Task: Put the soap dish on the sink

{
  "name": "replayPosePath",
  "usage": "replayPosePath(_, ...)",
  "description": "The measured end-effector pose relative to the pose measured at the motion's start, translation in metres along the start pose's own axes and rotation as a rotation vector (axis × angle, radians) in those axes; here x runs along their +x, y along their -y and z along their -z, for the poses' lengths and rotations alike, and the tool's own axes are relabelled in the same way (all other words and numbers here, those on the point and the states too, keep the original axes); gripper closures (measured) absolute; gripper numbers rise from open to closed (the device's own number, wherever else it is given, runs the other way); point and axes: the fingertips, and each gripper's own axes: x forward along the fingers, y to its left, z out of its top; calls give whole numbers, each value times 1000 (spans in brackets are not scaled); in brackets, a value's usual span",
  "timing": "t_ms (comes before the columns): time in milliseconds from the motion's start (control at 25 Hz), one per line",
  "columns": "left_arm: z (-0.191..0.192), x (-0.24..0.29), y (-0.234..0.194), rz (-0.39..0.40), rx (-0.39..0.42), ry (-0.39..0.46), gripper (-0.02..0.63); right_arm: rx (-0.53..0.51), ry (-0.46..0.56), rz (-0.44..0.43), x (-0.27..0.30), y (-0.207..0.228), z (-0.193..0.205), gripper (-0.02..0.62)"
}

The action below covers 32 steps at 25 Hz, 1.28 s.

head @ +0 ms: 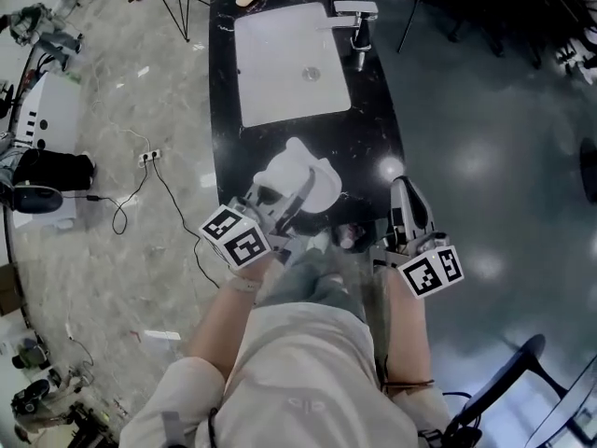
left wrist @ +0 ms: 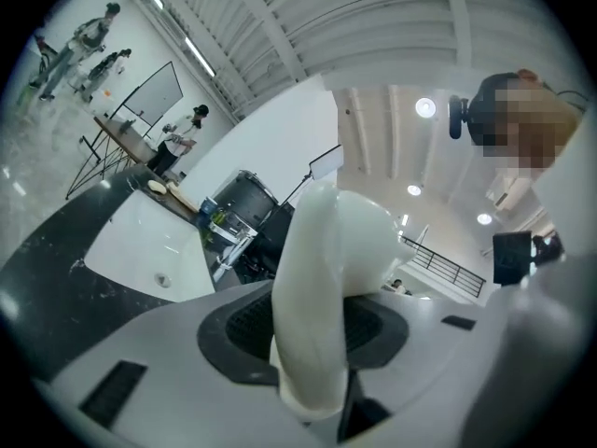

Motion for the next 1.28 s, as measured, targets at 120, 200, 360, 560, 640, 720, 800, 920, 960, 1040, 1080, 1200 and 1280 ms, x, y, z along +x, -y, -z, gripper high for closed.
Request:
replayPosePath(120,-4,2,-36,-68,6,39,463,4,-51,-35,34,6,17,571)
replayPosePath(200,-6,3,-55,-126,29,44,463,-5,-79,-44,50,10,28,571)
replayPosePath(360,-8,-11,-91,-208,54,55,463,-53,-139,-47,77,11,58,571)
replayPosePath(560,-1,-28,-133,-277,61,68,463,-89,-203,-50,105,14,92,571)
replayPosePath(640,-1,-32,-145,-298,66,75,463,-93,-223,-53,113,15,103,571)
replayPosePath(720,-1,-36,-153,-309,74,82,463,-95,-238,-56,119,14,112,571)
replayPosePath(800,0,-39,-162,-318,81,87,463,-99,-254,-58,124,15,122,571)
replayPosePath(920,6,-42,-175,-328,88,83,463,-102,-276,-61,132,17,136,571)
replayPosePath(960,9,-42,-178,-332,91,80,463,-101,-281,-62,134,17,139,571)
replayPosePath(1040,13,-44,-183,-341,102,74,463,-98,-290,-65,136,17,145,571)
replayPosePath(1080,15,-46,-186,-348,111,71,463,-97,-294,-66,137,17,148,571)
replayPosePath(1200,19,-49,-192,-368,147,65,463,-95,-302,-72,139,15,155,571)
replayPosePath(1280,21,-50,-194,-368,166,63,463,-93,-308,-75,141,14,160,571)
